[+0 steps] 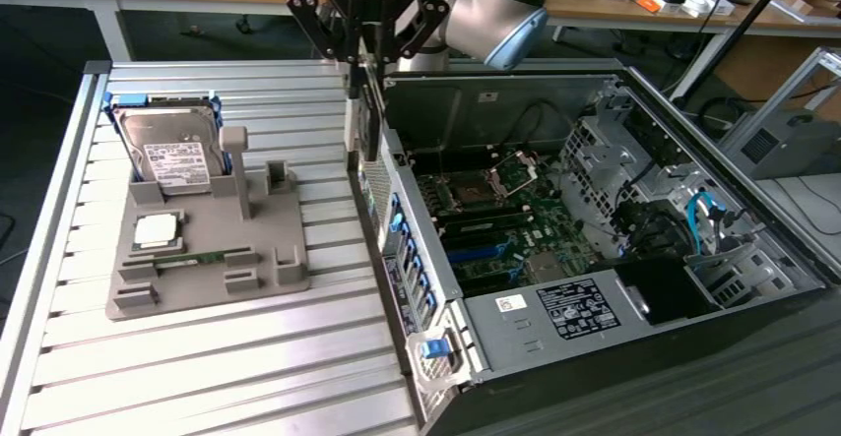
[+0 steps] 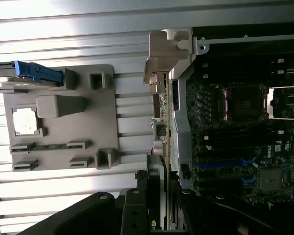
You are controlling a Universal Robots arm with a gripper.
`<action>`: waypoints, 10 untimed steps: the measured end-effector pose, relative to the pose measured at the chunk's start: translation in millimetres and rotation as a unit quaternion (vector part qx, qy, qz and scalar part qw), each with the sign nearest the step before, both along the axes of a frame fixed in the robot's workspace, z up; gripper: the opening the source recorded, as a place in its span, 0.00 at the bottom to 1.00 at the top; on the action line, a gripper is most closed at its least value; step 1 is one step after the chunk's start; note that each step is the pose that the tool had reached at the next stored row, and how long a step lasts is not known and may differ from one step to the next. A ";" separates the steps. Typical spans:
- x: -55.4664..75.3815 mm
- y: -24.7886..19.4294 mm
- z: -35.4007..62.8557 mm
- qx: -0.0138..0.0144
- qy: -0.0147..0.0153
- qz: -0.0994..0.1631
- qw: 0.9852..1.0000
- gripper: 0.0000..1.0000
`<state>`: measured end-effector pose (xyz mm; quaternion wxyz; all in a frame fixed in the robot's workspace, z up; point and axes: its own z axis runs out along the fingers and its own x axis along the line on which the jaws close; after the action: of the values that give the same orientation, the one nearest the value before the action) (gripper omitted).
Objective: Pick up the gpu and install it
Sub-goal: 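Pick up the gpu and move the gpu toward the slot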
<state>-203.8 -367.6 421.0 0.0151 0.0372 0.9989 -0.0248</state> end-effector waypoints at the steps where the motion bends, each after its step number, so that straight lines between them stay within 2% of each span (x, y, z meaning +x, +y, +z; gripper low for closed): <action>1: 0.3 0.0 0.0 0.000 0.000 0.000 1.000 0.27; 10: 2.8 0.0 -0.1 -0.002 0.000 0.000 1.000 0.27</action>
<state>-201.0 -367.6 420.9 0.0152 0.0372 0.9988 -0.0266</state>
